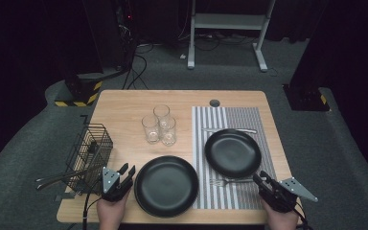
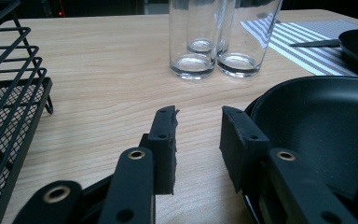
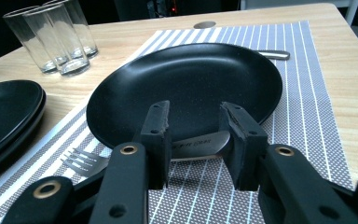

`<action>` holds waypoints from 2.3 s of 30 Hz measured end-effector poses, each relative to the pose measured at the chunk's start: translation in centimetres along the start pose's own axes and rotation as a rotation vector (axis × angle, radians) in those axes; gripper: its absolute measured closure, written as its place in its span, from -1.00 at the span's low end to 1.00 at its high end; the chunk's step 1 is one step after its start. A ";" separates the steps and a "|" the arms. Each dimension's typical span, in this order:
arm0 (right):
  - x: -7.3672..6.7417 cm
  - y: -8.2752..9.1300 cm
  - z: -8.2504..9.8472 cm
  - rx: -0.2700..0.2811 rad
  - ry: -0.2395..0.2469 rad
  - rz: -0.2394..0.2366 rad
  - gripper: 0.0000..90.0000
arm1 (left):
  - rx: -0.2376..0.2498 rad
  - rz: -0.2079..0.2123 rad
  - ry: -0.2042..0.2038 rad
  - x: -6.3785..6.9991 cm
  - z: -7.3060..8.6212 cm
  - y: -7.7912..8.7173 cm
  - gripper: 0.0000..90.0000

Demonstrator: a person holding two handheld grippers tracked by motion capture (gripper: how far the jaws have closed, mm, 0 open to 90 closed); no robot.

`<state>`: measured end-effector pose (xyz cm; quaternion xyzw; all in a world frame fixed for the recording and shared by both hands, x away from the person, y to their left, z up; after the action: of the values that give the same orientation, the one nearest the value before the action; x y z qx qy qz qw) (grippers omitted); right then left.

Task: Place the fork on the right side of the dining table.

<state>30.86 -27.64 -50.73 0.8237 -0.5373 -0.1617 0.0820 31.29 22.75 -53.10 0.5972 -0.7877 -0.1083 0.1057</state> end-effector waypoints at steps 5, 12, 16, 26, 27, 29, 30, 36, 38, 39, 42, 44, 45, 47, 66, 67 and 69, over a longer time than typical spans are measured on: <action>0.3 -0.1 0.2 -0.011 -0.005 0.012 0.41 | 0.001 0.001 0.001 0.0 0.0 0.0 0.47; 0.5 -0.3 0.4 -0.018 -0.009 0.024 0.39 | 0.001 0.002 0.002 0.0 0.0 0.0 0.47; 0.7 -0.3 0.5 -0.019 -0.011 0.031 0.39 | 0.001 0.002 0.003 0.0 0.0 0.0 0.47; 0.9 -0.3 0.6 -0.026 -0.017 0.041 0.39 | 0.000 0.001 -0.001 -0.1 0.0 0.0 0.47; 1.0 -0.3 0.6 -0.026 -0.016 0.042 0.39 | 0.000 0.001 0.000 -0.1 0.0 0.0 0.47; 1.0 -0.3 0.5 -0.026 -0.017 0.041 0.39 | 0.000 0.002 0.000 -0.1 0.0 0.0 0.47; 1.0 -0.4 0.5 -0.026 -0.016 0.043 0.39 | 0.000 0.002 0.000 -0.1 0.0 0.0 0.47; 0.9 -0.4 0.4 -0.027 -0.010 0.046 0.39 | -0.001 0.002 0.000 -0.1 0.0 0.0 0.47; 0.9 -0.4 0.4 -0.025 -0.009 0.044 0.39 | 0.000 0.002 0.000 -0.1 0.0 0.0 0.47; 0.9 -0.4 0.3 -0.023 -0.007 0.046 0.39 | 0.000 0.003 0.001 -0.1 0.0 0.0 0.47; 0.9 -0.5 0.2 -0.023 -0.004 0.044 0.39 | -0.001 0.003 0.002 -0.1 0.0 0.0 0.47; 0.8 -0.5 0.1 -0.021 -0.001 0.042 0.39 | 0.000 0.003 0.003 -0.1 0.0 0.0 0.47; 0.7 -0.5 0.1 -0.021 0.000 0.042 0.39 | -0.002 0.003 0.004 -0.1 0.0 0.0 0.47; 0.6 -0.5 0.1 -0.021 0.001 0.036 0.40 | -0.002 0.003 0.004 -0.1 0.0 0.0 0.47; -4.2 -2.4 0.5 -0.049 0.044 -0.082 0.42 | 0.005 0.005 0.016 -0.2 0.0 0.1 0.47; -4.6 -2.6 0.5 -0.052 0.046 -0.091 0.42 | 0.005 0.005 0.015 -0.2 0.0 0.1 0.47; -5.2 -2.9 0.4 -0.052 0.052 -0.105 0.43 | 0.006 0.006 0.017 -0.2 0.0 0.1 0.47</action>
<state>31.28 -21.68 -51.10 0.8522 -0.4867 -0.1584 0.1087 31.23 22.98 -53.07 0.5961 -0.7889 -0.1004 0.1108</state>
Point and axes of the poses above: each handheld gripper's, and its own axes: y roughly backward along the jaws, z roughly out of its underside, x roughly to its right, the point moved 2 cm from there along -y, roughly forward along the jaws, and after that the axes turned 4 degrees about x, right-handed, at the moved point
